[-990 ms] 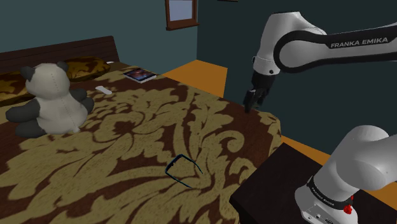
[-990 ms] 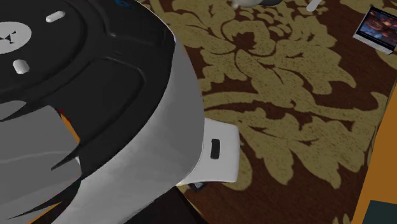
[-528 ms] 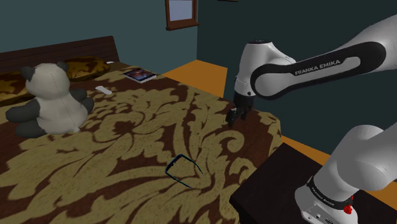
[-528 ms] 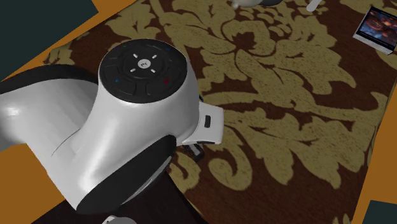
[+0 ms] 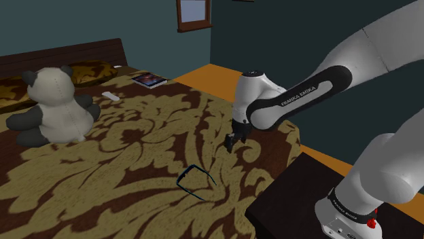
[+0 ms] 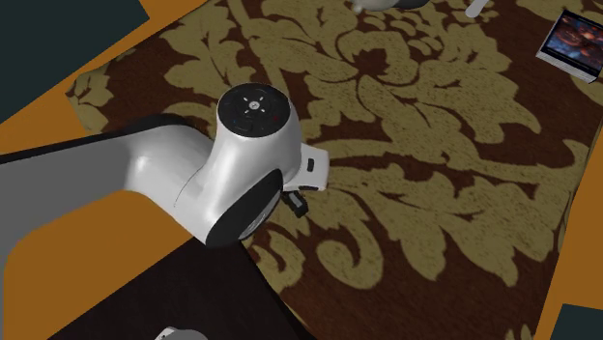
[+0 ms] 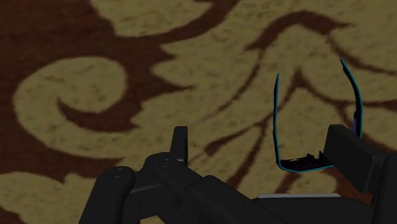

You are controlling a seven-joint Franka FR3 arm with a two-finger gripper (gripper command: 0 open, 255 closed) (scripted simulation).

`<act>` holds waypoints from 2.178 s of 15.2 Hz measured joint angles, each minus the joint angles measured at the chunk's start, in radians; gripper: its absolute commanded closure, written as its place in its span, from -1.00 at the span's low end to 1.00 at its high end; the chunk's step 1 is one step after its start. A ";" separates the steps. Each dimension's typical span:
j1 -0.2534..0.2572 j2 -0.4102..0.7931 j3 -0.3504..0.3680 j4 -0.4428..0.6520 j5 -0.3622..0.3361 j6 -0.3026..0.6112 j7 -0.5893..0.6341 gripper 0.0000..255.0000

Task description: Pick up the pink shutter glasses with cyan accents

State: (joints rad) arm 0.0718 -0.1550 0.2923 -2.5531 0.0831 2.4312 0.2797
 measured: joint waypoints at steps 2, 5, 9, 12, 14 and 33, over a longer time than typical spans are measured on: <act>-0.001 0.078 0.014 0.022 -0.029 0.055 0.037 -1.00; 0.007 0.200 0.029 0.061 -0.090 0.134 0.110 -1.00; 0.043 0.383 0.012 0.146 -0.202 0.225 0.222 -1.00; 0.079 0.495 -0.017 0.220 -0.260 0.260 0.278 -1.00; 0.118 0.588 -0.044 0.287 -0.299 0.285 0.322 -1.00; 0.175 0.734 -0.103 0.342 -0.355 0.377 0.372 1.00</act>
State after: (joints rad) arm 0.2465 0.5786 0.1888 -2.2114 -0.2723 2.8083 0.6520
